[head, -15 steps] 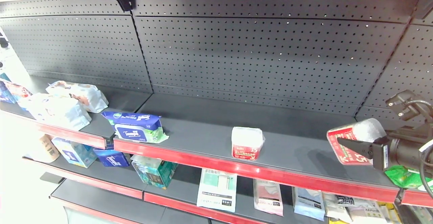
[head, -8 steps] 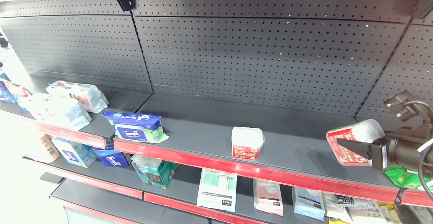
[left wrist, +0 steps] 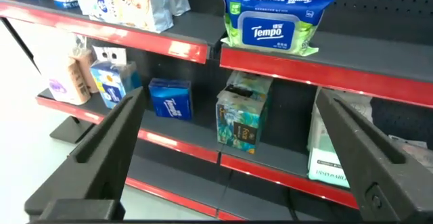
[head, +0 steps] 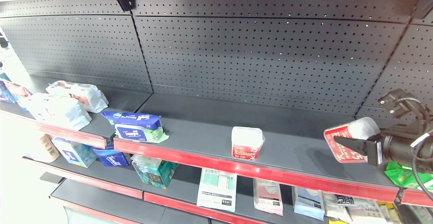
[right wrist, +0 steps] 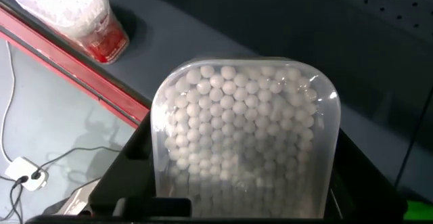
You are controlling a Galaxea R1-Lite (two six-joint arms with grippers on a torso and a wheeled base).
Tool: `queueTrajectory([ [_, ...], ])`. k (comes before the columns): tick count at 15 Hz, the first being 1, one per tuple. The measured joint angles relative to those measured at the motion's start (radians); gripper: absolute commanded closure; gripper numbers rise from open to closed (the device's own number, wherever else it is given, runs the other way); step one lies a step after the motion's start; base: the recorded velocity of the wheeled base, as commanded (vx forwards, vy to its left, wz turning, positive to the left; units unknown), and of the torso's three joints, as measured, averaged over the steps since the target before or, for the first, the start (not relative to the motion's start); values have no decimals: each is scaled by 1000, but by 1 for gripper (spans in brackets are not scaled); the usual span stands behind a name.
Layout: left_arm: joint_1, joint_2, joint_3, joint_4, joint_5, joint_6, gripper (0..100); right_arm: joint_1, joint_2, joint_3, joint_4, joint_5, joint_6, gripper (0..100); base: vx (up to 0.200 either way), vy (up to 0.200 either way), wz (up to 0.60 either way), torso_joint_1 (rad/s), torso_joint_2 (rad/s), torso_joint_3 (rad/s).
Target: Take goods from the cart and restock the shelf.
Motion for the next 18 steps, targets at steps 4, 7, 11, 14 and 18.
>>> queueTrajectory([
  [4, 0, 0, 0, 0, 0, 0, 0, 0, 103, -85, 0, 85, -48, 100, 0, 0, 0, 0, 0, 0],
  [7, 0, 0, 0, 0, 0, 0, 0, -7, 215, -193, 0, 136, -78, 100, 0, 0, 0, 0, 0, 0],
  [11, 0, 0, 0, 0, 0, 0, 0, -6, 381, -368, 0, 236, -117, 100, 0, 0, 0, 0, 0, 0],
  [14, 0, 0, 0, 0, 0, 0, 0, -1, 486, -444, 1, 287, -237, 100, 0, 0, 0, 0, 0, 0],
  [18, 0, 0, 0, 0, 0, 0, 0, 0, 596, -553, 2, 310, -280, 100, 0, 0, 0, 0, 0, 0],
])
